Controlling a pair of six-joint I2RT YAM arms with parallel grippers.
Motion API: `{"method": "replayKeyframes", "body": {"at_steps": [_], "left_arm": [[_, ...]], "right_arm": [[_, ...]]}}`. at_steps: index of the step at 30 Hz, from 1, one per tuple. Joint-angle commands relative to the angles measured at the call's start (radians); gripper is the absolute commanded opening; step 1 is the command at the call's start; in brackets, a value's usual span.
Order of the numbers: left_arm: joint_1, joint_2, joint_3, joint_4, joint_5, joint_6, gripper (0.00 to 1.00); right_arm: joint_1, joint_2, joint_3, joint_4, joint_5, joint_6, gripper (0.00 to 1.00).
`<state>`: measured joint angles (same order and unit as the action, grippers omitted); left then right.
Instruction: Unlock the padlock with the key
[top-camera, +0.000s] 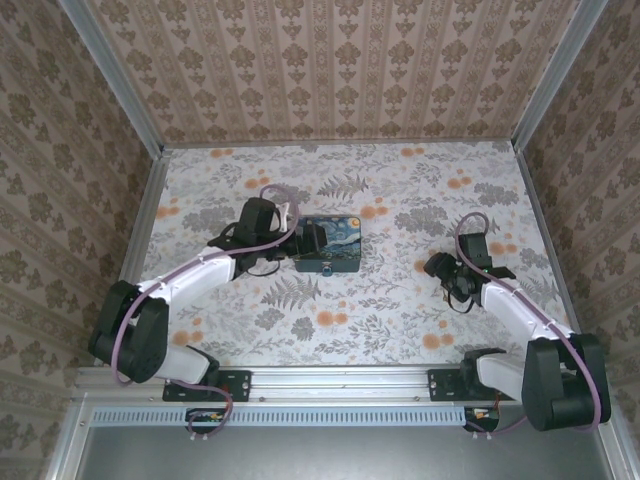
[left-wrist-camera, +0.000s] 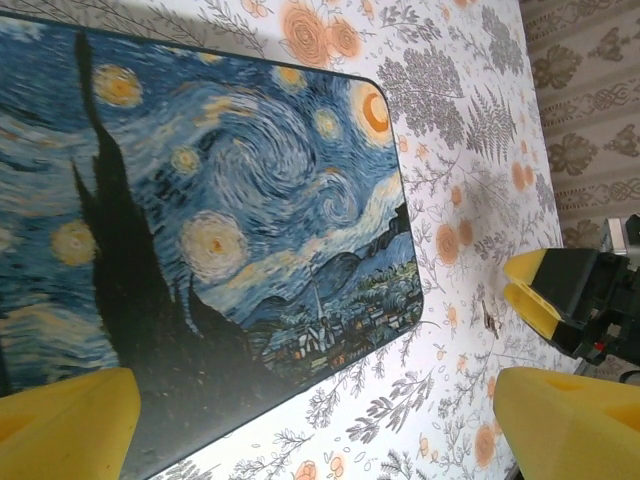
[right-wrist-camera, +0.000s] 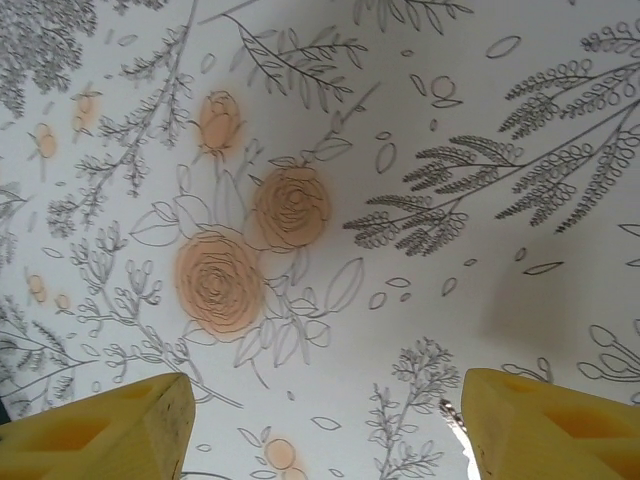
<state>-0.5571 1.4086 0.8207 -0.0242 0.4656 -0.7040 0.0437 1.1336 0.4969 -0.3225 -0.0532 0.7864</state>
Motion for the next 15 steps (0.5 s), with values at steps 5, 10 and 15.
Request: {"method": "replayKeyframes", "body": {"at_steps": [5, 10, 15], "left_arm": [[-0.026, -0.025, 0.013, 0.015, -0.016, -0.02, 1.0], [-0.03, -0.044, 0.006, 0.03, -0.018, -0.036, 1.0], [-0.033, -0.069, 0.007, 0.039, -0.018, -0.043, 1.0]], "right_arm": [[-0.007, 0.054, -0.014, -0.027, 0.007, -0.045, 0.73], [-0.005, 0.057, -0.039, -0.028, -0.024, -0.04, 0.72], [-0.004, -0.005, -0.055, -0.069, -0.054, -0.02, 0.71]]}}
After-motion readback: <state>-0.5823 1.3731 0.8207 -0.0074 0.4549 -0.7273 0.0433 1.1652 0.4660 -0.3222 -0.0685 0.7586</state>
